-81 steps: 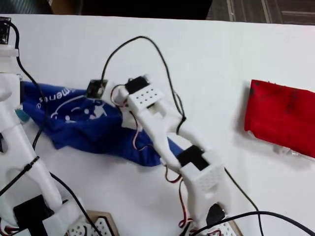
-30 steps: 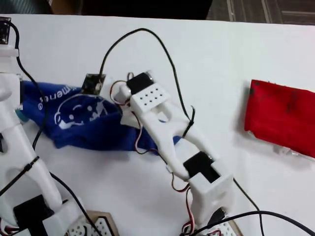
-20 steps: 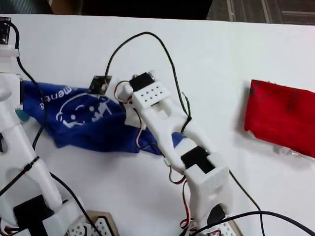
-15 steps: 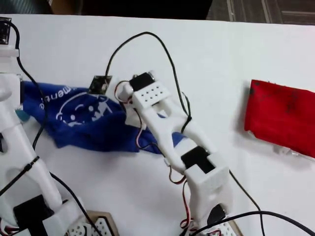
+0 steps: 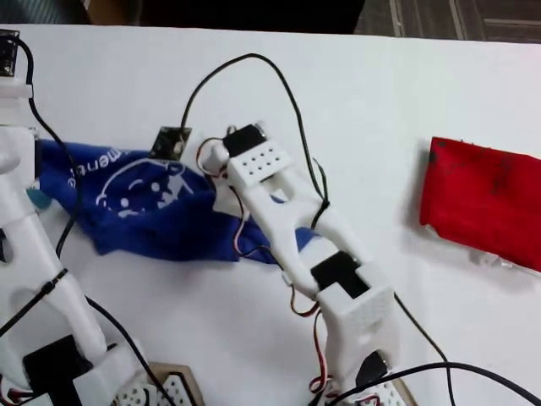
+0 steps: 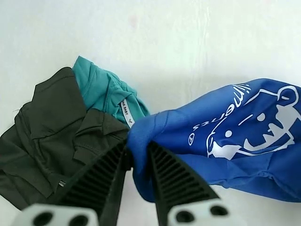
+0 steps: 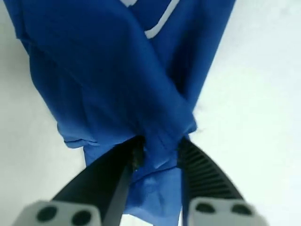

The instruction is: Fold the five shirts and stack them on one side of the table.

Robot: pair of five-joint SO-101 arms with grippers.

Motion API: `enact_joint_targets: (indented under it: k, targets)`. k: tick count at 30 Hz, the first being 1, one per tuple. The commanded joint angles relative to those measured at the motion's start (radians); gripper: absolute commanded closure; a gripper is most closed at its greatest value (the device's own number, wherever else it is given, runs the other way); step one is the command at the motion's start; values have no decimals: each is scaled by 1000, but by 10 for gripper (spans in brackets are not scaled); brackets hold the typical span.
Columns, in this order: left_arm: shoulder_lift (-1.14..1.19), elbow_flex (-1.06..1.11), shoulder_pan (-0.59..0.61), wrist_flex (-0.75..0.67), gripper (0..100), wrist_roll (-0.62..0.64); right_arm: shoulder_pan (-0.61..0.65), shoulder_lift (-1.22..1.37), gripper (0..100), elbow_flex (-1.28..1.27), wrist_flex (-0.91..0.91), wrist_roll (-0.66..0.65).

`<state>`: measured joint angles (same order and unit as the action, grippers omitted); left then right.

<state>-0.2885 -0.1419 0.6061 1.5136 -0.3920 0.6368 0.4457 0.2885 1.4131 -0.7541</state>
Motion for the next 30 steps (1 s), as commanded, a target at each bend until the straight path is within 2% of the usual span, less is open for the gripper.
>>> enact_joint_targets:
  k: [1, 12, 19, 30]
  targets:
    - [-32, -4, 3, -18, 975, -6, 7, -62, 978, 87, -1, 11]
    - [-32, -4, 3, -18, 975, -6, 2, -229, 978, 249, 136, 32]
    - [-32, -10, -2, -14, 975, -5, -117, -375, 978, 373, 236, -12]
    - [-84, -56, -226, 52, 975, -2, -194, -650, 978, 382, 259, -8]
